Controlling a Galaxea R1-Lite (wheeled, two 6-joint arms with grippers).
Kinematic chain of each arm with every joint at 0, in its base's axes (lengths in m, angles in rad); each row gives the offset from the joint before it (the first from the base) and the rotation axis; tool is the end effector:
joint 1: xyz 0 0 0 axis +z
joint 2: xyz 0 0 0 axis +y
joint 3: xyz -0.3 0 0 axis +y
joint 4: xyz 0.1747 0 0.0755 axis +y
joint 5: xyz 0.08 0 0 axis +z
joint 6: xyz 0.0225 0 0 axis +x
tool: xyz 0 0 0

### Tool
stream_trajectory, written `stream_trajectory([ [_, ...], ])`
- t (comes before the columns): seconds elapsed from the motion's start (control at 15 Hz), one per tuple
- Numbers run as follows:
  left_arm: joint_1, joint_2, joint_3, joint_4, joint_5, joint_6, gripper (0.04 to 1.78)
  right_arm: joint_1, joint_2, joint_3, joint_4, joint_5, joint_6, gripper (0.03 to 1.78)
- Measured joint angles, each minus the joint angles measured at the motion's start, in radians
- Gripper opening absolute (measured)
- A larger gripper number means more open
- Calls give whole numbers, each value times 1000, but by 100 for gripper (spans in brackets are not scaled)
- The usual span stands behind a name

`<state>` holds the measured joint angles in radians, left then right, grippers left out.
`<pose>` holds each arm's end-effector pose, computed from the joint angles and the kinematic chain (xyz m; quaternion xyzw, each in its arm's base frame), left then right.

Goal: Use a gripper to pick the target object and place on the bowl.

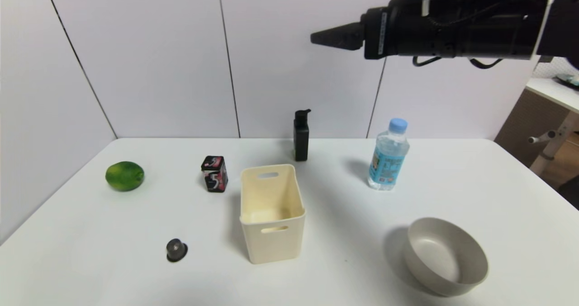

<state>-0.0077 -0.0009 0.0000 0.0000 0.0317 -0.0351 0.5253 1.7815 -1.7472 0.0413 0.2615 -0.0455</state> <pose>-0.0229 0.0009 0.0755 -0.0176 -0.0007 0.0120 0.9998 0.2924 0.1762 0.3551 -0.0260 0.0287 0.3838 0.9226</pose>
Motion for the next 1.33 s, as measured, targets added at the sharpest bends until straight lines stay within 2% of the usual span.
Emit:
stream_trajectory([
  [0.07, 0, 0, 0, 0, 0, 0, 169, 7, 49, -45, 34, -37, 10, 171],
  [0.2, 0, 0, 0, 0, 0, 0, 169, 35, 140, -121, 91, -157, 67, 171],
  [0.53, 0, 0, 0, 0, 0, 0, 169, 132, 311, -181, 154, -531, 278, 171],
  [0.73, 0, 0, 0, 0, 0, 0, 169, 152, 370, -185, 172, -660, 355, 171],
  [0.87, 0, 0, 0, 0, 0, 0, 169, 153, 410, -187, 168, -729, 387, 171],
  [0.93, 0, 0, 0, 0, 0, 1, 169, 150, 427, -187, 169, -740, 405, 171],
  [1.07, 0, 0, 0, 0, 0, 0, 169, 147, 458, -190, 161, -742, 429, 171],
  [1.33, 0, 0, 0, 0, 0, 0, 169, 150, 518, -194, 124, -741, 434, 171],
])
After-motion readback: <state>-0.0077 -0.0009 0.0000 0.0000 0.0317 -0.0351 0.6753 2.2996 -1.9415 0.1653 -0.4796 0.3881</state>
